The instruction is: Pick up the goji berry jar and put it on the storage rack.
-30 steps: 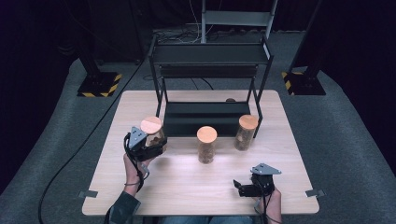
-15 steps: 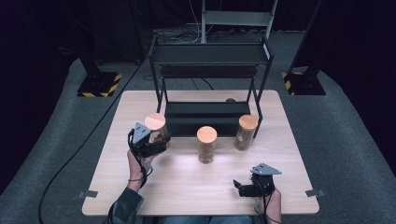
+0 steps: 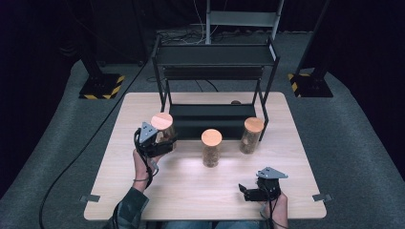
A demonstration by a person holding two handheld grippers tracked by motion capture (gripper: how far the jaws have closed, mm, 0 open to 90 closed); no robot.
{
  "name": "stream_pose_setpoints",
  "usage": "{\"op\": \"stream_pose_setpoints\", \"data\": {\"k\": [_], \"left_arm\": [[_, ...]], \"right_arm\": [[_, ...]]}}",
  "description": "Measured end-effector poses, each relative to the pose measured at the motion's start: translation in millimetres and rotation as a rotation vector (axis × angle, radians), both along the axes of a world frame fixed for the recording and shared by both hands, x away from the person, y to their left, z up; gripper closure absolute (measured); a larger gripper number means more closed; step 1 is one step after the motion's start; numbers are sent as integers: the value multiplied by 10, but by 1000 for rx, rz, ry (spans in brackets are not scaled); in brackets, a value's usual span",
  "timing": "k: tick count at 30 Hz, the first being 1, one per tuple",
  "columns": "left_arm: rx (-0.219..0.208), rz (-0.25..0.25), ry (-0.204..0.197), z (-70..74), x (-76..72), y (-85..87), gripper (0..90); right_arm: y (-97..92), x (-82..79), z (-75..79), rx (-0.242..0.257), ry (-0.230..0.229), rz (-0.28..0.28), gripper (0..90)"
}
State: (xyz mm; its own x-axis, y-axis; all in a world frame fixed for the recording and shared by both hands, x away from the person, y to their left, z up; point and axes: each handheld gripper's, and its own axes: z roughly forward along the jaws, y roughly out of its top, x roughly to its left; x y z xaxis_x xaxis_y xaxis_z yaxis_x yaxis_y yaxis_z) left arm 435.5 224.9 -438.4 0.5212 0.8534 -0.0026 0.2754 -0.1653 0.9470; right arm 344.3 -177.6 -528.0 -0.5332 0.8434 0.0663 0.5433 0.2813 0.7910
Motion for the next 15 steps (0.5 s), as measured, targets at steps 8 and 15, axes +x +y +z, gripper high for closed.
{"op": "stream_pose_setpoints", "data": {"k": [8,15], "left_arm": [[1,-6,-1,21,59,-42,243],[10,-12,-1,22,111,-80,243]], "right_arm": [[0,1,0,0,1,0,12],[-1,2,0,2,3,3,12]]}}
